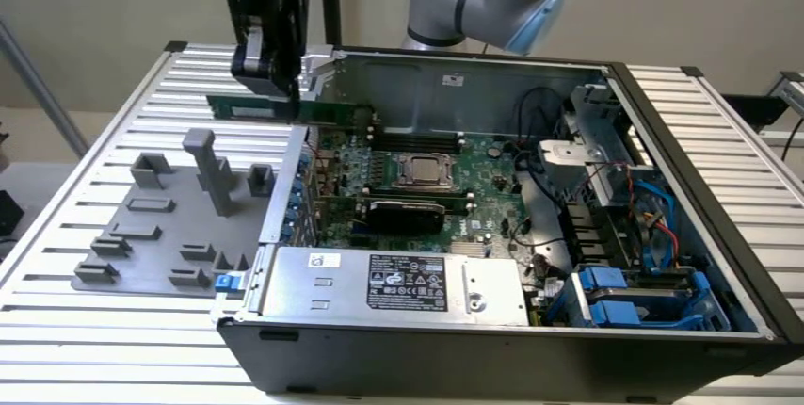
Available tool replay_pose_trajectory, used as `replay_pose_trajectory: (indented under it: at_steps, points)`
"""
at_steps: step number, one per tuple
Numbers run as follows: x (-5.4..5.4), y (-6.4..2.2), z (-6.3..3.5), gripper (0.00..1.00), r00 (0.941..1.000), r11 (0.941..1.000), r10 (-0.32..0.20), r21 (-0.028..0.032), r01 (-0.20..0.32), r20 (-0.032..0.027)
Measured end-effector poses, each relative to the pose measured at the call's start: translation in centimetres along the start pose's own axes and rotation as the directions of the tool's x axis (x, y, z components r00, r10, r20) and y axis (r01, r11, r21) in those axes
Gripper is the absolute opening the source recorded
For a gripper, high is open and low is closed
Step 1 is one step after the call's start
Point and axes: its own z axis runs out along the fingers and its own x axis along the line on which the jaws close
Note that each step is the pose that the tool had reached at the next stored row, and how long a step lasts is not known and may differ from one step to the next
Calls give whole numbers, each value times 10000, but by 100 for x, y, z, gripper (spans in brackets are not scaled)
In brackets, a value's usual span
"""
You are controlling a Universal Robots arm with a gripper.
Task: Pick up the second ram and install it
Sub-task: 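Pick up the second ram and move it above second insertion slot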
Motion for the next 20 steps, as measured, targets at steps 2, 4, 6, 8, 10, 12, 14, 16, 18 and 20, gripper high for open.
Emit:
replay_pose_trajectory:
  at_steps: [2,4,6,8,10,12,14,16,18,20]
  points:
    - [-6,-94,-5,13,10000,10000,-1,-3,1,44]
    - [-11,-183,-9,13,10000,10000,-2,-5,2,83]
    - [-16,-273,-12,13,9999,10000,-4,-7,4,118]
    - [-22,-364,-16,13,9999,10000,-5,-8,5,146]
    - [-28,-457,-19,13,9999,10000,-5,-10,5,170]
    - [-35,-546,-23,13,9998,10000,-7,-12,7,189]
    - [-43,-635,-26,13,9998,10000,-7,-13,7,208]
    - [-55,-719,-28,13,9998,10000,-8,-13,8,219]
    - [-74,-788,-29,13,9998,10000,-7,-13,8,218]
    - [-100,-853,-28,13,9998,10000,-7,-13,8,219]
